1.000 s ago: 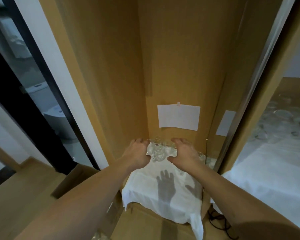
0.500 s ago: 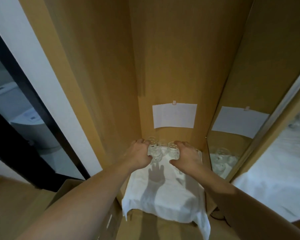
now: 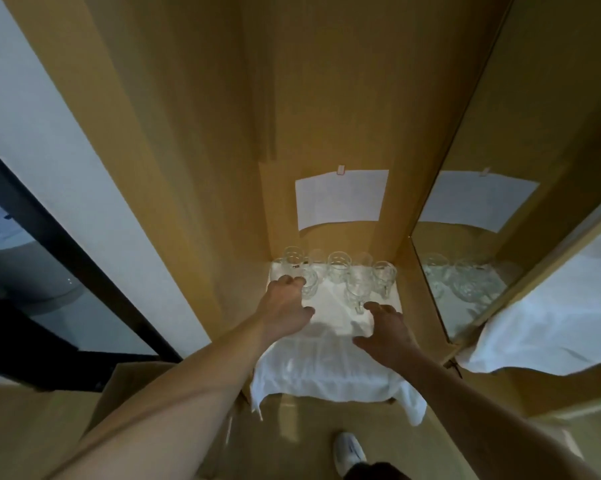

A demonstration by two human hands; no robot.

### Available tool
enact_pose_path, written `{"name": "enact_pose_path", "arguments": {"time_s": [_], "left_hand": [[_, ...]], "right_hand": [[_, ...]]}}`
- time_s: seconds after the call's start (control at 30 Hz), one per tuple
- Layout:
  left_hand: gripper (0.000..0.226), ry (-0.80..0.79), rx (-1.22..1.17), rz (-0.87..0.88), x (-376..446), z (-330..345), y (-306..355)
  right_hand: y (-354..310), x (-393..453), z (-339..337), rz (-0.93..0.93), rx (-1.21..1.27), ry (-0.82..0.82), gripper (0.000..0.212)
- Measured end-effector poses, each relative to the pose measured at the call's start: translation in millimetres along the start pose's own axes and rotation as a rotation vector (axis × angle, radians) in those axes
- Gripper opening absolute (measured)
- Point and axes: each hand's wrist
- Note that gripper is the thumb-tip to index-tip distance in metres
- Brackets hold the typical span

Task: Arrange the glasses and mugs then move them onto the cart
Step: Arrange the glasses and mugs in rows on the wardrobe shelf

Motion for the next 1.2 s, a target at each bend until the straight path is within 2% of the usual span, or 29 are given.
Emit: {"name": "enact_pose_path", "arguments": {"time_s": [0.27, 0.5, 0.7, 0.97, 1.2], "left_hand": [[0.066, -0.033, -0.053, -0.096, 57.4, 18.1, -5.3], [0.069, -0.151, -0.057, -0.193, 117.1, 51.3, -19.9], [0.068, -0.259, -0.062, -0.280, 169.9, 87.2, -33.5], [0.065, -0.216, -0.221, -0.455, 239.0, 134.0, -57.1], [0.064, -0.222, -0.323, -0.671, 264.9, 190.8, -90.0]], "right_hand": [[12.8, 56.8, 0.1, 0.079, 0.035, -0.003, 0.078], [32.8, 119.2, 36.1, 0.201, 0.117, -0.148, 0.078], [51.6, 168.5, 72.7, 0.335, 0.214, -0.211, 0.077], [76.2, 237.0, 133.4, 0.518, 0.319, -0.278, 0.072], [103.5, 280.5, 183.1, 0.751, 0.417, -0.246, 0.067]]}}
Point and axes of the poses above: each hand's wrist, its own x-axis towards the middle knuckle, its own z-axis out of the palm, y = z × x, and after that the axes turned 8 degrees about y, right-handed
